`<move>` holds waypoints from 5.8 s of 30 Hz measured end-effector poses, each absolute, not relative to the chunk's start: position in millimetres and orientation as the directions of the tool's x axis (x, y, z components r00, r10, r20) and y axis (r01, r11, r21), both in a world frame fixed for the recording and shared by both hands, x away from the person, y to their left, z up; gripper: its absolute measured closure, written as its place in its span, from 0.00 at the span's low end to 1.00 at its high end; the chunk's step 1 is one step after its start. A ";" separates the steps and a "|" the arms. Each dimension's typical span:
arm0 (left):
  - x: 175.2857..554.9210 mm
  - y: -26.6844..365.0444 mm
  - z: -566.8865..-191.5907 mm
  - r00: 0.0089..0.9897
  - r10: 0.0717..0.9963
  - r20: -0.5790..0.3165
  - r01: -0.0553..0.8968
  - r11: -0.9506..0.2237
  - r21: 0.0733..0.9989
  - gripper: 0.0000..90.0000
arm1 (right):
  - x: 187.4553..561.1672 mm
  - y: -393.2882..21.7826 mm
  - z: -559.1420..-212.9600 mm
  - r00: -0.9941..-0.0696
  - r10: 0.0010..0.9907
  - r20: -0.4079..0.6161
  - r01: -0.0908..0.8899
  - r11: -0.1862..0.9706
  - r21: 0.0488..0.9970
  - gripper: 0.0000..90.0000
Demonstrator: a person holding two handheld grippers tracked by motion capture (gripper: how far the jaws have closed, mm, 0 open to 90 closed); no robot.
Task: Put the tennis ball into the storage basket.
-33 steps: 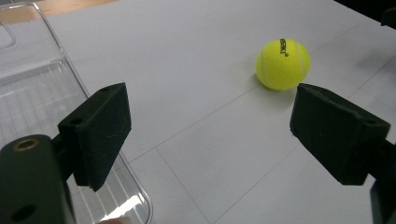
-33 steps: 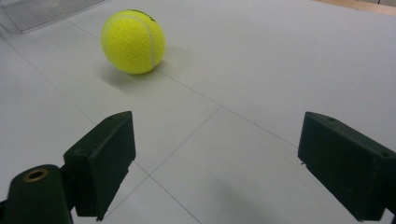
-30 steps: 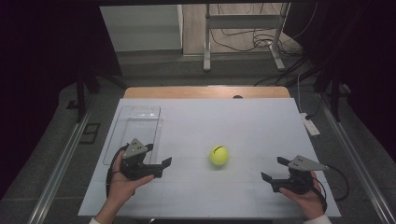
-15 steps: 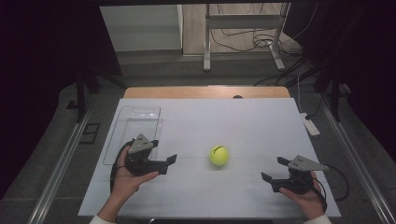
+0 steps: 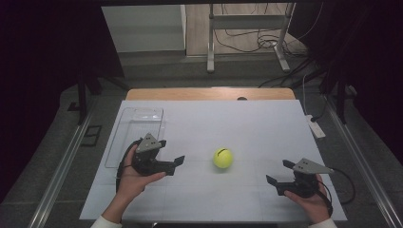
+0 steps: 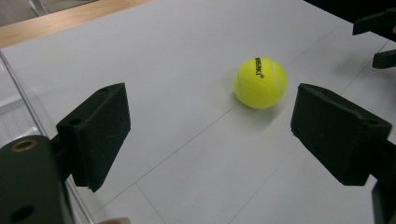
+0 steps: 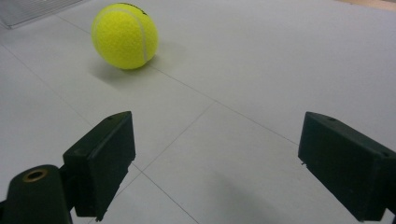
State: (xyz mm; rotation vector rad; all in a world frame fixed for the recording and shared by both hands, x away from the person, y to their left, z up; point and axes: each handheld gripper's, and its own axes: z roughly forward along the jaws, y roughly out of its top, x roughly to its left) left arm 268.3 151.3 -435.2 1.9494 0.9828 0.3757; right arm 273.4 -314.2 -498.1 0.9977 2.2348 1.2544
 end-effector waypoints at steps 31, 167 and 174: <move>290.5 118.2 -426.0 0.698 0.707 -0.114 0.472 -0.335 0.816 0.14 | 274.5 -314.8 -499.7 -0.671 0.742 0.004 0.399 0.356 0.845 0.13; 365.9 10.0 -435.4 0.782 0.600 -0.167 0.523 -0.486 0.700 0.13 | 275.0 -314.7 -500.8 -0.676 0.737 0.015 0.407 0.355 0.842 0.13; 368.7 8.7 -440.9 0.780 0.600 -0.175 0.535 -0.497 0.683 0.13 | 274.6 -314.7 -500.4 -0.676 0.737 0.014 0.405 0.355 0.842 0.13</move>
